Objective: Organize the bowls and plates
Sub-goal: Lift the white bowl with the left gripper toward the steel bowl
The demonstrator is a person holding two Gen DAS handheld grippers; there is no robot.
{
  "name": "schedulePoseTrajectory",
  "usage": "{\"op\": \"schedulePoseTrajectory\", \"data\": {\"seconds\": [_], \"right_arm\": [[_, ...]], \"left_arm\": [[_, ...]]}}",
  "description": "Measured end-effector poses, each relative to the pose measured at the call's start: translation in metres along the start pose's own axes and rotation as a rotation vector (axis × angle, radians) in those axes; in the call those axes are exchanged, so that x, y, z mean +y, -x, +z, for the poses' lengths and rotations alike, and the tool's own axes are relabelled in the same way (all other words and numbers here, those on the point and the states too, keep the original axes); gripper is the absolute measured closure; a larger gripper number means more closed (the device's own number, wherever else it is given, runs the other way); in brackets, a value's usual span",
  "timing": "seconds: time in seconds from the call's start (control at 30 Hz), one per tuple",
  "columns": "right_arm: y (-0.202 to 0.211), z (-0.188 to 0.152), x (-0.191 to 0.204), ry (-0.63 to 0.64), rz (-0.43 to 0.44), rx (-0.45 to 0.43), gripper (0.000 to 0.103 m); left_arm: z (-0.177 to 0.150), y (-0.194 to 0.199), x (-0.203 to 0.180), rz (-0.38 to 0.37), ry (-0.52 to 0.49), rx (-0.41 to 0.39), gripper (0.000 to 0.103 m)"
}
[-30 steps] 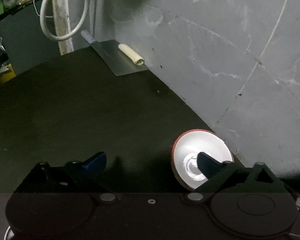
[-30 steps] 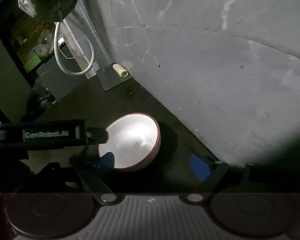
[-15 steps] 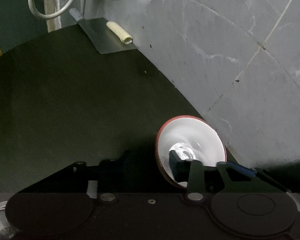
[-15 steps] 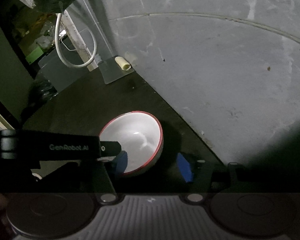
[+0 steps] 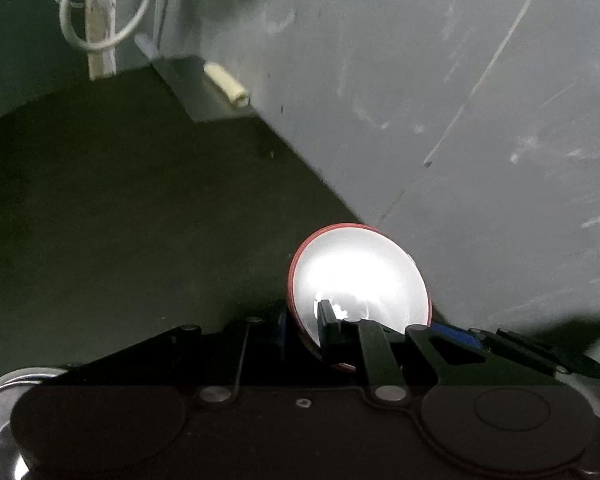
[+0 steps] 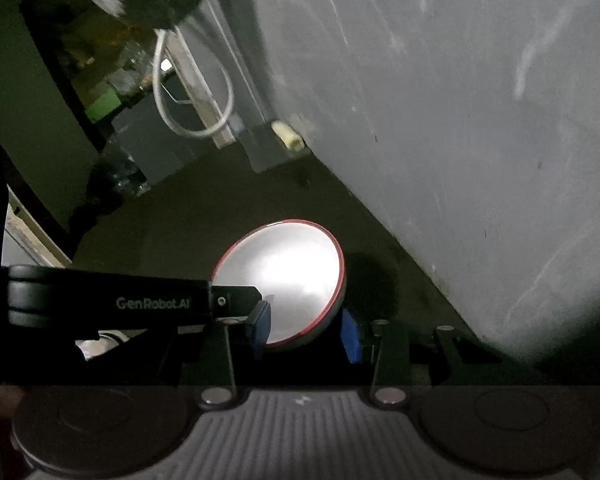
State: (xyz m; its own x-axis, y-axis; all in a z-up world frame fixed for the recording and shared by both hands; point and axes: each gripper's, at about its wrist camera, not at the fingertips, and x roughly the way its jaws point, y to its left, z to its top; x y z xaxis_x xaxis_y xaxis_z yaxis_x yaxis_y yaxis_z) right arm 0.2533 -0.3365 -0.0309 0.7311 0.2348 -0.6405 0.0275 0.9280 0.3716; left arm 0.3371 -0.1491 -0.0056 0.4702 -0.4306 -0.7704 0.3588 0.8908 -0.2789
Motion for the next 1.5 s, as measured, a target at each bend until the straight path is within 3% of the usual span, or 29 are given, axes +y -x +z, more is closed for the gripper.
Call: {"op": "schedulePoseTrajectory", "data": {"seconds": [0.33, 0.63, 1.17, 1.5], "right_arm": [[0.072, 0.000, 0.053, 0.087, 0.049, -0.148, 0.071], [0.123, -0.029, 0.118, 0.163, 0.131, -0.191, 0.078], [0.172, -0.092, 0.196, 0.341, 0.228, -0.185, 0.081], [0.186, -0.110, 0.207, 0.409, 0.247, -0.158, 0.081]], "left_arm": [[-0.022, 0.104, -0.003, 0.012, 0.002, -0.230, 0.087], [-0.082, 0.202, 0.008, 0.105, 0.033, -0.376, 0.088], [-0.179, 0.290, 0.035, 0.189, 0.099, -0.453, 0.088], [-0.204, 0.300, 0.038, 0.191, 0.099, -0.450, 0.088]]}}
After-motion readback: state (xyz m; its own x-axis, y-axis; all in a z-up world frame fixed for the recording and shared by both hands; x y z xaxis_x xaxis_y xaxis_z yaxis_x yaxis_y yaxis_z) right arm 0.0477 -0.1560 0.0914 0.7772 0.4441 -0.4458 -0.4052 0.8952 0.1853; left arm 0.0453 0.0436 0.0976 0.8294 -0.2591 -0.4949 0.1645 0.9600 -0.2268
